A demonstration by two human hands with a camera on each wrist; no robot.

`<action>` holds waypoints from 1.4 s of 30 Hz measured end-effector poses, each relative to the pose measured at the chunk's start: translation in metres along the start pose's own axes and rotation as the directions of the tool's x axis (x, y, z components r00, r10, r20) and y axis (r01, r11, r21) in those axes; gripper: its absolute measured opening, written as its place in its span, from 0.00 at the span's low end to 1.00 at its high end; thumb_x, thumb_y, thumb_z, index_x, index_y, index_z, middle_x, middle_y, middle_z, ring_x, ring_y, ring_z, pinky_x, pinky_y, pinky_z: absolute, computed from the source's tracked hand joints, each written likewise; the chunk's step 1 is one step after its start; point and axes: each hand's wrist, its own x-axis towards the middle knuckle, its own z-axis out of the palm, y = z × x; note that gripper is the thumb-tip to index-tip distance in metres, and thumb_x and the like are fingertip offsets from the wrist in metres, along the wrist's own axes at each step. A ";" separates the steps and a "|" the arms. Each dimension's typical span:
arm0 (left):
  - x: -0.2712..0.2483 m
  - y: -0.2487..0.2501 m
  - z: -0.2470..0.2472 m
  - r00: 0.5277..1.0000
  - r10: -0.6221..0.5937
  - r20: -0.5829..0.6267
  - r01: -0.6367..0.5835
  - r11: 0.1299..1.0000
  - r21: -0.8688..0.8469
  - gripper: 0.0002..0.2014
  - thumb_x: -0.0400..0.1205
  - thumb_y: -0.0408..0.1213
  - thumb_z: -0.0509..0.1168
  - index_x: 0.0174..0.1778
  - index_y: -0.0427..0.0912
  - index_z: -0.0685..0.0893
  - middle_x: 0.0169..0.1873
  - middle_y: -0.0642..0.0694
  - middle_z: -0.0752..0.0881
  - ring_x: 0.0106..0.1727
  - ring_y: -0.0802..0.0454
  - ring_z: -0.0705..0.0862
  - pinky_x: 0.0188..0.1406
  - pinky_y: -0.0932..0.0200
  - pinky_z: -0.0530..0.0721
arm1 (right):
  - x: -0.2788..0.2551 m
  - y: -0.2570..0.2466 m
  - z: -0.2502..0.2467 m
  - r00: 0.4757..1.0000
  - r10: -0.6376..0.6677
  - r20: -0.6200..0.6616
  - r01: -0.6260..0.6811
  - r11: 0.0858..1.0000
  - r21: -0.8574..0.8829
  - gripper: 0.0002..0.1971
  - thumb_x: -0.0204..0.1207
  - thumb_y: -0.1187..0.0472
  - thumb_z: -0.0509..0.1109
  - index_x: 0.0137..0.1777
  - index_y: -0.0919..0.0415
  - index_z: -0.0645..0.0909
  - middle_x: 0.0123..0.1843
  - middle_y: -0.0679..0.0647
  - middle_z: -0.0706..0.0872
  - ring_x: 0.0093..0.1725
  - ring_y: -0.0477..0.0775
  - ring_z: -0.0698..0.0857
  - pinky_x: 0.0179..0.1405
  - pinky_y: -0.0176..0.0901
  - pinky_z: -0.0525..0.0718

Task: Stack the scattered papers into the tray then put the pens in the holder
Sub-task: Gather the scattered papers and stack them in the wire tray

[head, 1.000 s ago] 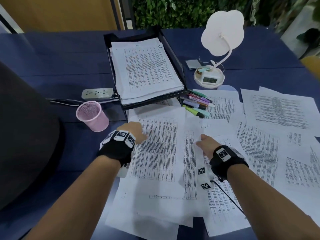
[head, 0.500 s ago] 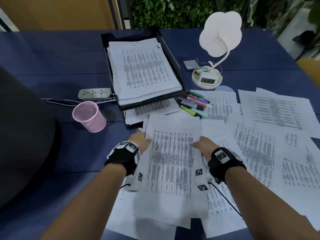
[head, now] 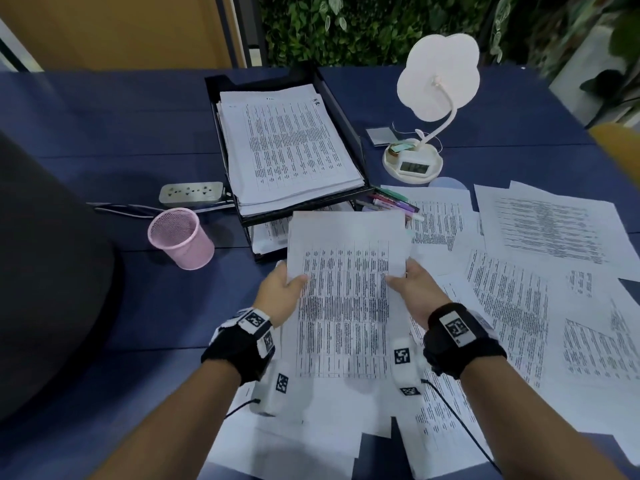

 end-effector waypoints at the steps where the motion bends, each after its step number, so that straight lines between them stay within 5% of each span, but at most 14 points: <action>1: -0.003 0.010 0.001 0.997 0.066 -0.049 -0.066 0.998 0.010 0.17 0.85 0.39 0.60 0.70 0.42 0.75 0.60 0.50 0.83 0.56 0.57 0.80 0.57 0.63 0.75 | -0.004 -0.008 0.000 0.997 -0.064 -0.049 0.065 0.998 0.005 0.24 0.84 0.67 0.60 0.78 0.63 0.62 0.72 0.48 0.70 0.73 0.49 0.69 0.71 0.42 0.64; 4: -0.010 0.047 -0.005 0.952 0.223 -0.211 -0.226 0.974 0.013 0.15 0.86 0.37 0.59 0.69 0.42 0.75 0.53 0.54 0.82 0.52 0.59 0.80 0.55 0.64 0.76 | -0.014 -0.036 -0.001 0.938 -0.274 -0.210 0.280 0.960 -0.005 0.15 0.82 0.68 0.62 0.67 0.57 0.71 0.61 0.48 0.78 0.61 0.41 0.78 0.65 0.38 0.72; 5: -0.009 0.060 -0.008 0.931 0.258 -0.259 -0.273 0.962 -0.023 0.15 0.86 0.36 0.59 0.69 0.42 0.75 0.53 0.55 0.82 0.53 0.59 0.81 0.55 0.65 0.77 | -0.018 -0.045 -0.002 0.906 -0.341 -0.249 0.350 0.937 -0.011 0.09 0.82 0.68 0.62 0.55 0.53 0.72 0.52 0.46 0.80 0.50 0.33 0.80 0.58 0.34 0.78; 7: -0.010 0.085 -0.016 0.880 0.335 -0.337 -0.381 0.921 -0.078 0.13 0.85 0.34 0.58 0.66 0.43 0.75 0.51 0.59 0.83 0.52 0.65 0.83 0.55 0.69 0.77 | -0.025 -0.065 -0.003 0.844 -0.447 -0.298 0.471 0.882 0.009 0.12 0.81 0.68 0.62 0.44 0.50 0.69 0.39 0.41 0.78 0.30 0.27 0.77 0.38 0.27 0.78; 9: -0.012 0.106 -0.021 0.822 0.410 -0.396 -0.470 0.880 -0.065 0.11 0.86 0.32 0.58 0.64 0.42 0.74 0.46 0.65 0.80 0.46 0.79 0.80 0.47 0.80 0.74 | -0.034 -0.081 -0.003 0.773 -0.537 -0.337 0.583 0.811 0.043 0.10 0.82 0.69 0.62 0.46 0.52 0.70 0.40 0.40 0.79 0.31 0.29 0.77 0.37 0.25 0.78; 12: -0.015 0.124 -0.024 0.765 0.470 -0.441 -0.557 0.826 -0.087 0.15 0.86 0.29 0.56 0.69 0.34 0.69 0.45 0.69 0.75 0.42 0.87 0.76 0.42 0.86 0.69 | -0.043 -0.096 0.002 0.688 -0.616 -0.384 0.679 0.733 0.039 0.13 0.81 0.71 0.61 0.44 0.51 0.69 0.40 0.39 0.78 0.33 0.29 0.77 0.38 0.21 0.76; 14: -0.013 0.120 -0.024 0.775 0.463 -0.429 -0.564 0.814 -0.140 0.15 0.86 0.29 0.56 0.68 0.40 0.68 0.48 0.68 0.76 0.45 0.85 0.77 0.46 0.86 0.70 | -0.042 -0.093 0.006 0.695 -0.609 -0.381 0.675 0.736 0.056 0.12 0.80 0.71 0.62 0.50 0.50 0.71 0.45 0.40 0.82 0.37 0.30 0.80 0.40 0.24 0.79; 18: -0.006 0.102 -0.028 0.847 0.372 -0.380 -0.493 0.817 -0.299 0.12 0.80 0.33 0.63 0.53 0.53 0.72 0.50 0.54 0.83 0.51 0.63 0.83 0.54 0.64 0.79 | -0.034 -0.074 0.007 0.769 -0.506 -0.391 0.592 0.795 0.135 0.15 0.76 0.70 0.69 0.52 0.49 0.72 0.49 0.43 0.84 0.43 0.32 0.84 0.44 0.28 0.81; 22: 0.004 0.081 -0.032 0.920 0.233 -0.315 -0.362 0.814 -0.455 0.17 0.79 0.17 0.61 0.49 0.46 0.74 0.43 0.47 0.84 0.39 0.64 0.85 0.45 0.65 0.82 | -0.024 -0.053 -0.003 0.851 -0.374 -0.368 0.482 0.833 0.270 0.13 0.74 0.74 0.67 0.52 0.56 0.76 0.48 0.48 0.85 0.46 0.43 0.85 0.49 0.36 0.84; 26: 0.010 0.068 -0.023 0.973 0.146 -0.177 -0.215 0.848 -0.484 0.13 0.76 0.21 0.65 0.47 0.45 0.79 0.42 0.50 0.86 0.43 0.58 0.85 0.48 0.62 0.80 | -0.019 -0.042 0.002 0.907 -0.296 -0.300 0.387 0.868 0.313 0.12 0.76 0.75 0.63 0.49 0.56 0.74 0.42 0.46 0.81 0.43 0.41 0.81 0.47 0.34 0.76; 30: 0.007 0.079 -0.007 0.963 0.177 -0.205 -0.257 0.836 -0.485 0.09 0.83 0.26 0.62 0.44 0.47 0.78 0.42 0.53 0.81 0.43 0.62 0.80 0.43 0.75 0.78 | -0.017 -0.046 0.009 0.885 -0.326 -0.331 0.425 0.857 0.290 0.17 0.78 0.69 0.68 0.65 0.62 0.72 0.51 0.44 0.84 0.50 0.35 0.82 0.50 0.28 0.77; 35: 0.005 0.088 -0.006 0.926 0.229 -0.300 -0.351 0.811 -0.467 0.21 0.83 0.32 0.64 0.72 0.39 0.71 0.62 0.50 0.83 0.63 0.63 0.81 0.64 0.68 0.78 | -0.015 -0.058 0.006 0.821 -0.400 -0.408 0.506 0.840 0.194 0.22 0.79 0.68 0.67 0.72 0.64 0.68 0.59 0.50 0.84 0.54 0.36 0.84 0.57 0.32 0.83; 38: 0.008 0.091 -0.008 0.913 0.209 -0.350 -0.364 0.802 -0.473 0.17 0.80 0.27 0.66 0.63 0.41 0.72 0.58 0.47 0.84 0.57 0.61 0.84 0.61 0.58 0.79 | -0.013 -0.059 0.006 0.815 -0.413 -0.406 0.509 0.845 0.164 0.21 0.76 0.73 0.67 0.62 0.50 0.68 0.54 0.48 0.83 0.49 0.38 0.84 0.46 0.29 0.81; 42: 0.011 0.096 -0.019 0.913 0.220 -0.344 -0.375 0.786 -0.491 0.17 0.78 0.23 0.67 0.52 0.49 0.73 0.49 0.49 0.86 0.49 0.60 0.86 0.59 0.53 0.82 | -0.014 -0.057 0.001 0.805 -0.415 -0.423 0.521 0.836 0.173 0.24 0.73 0.78 0.63 0.62 0.52 0.68 0.50 0.45 0.83 0.46 0.37 0.84 0.44 0.30 0.82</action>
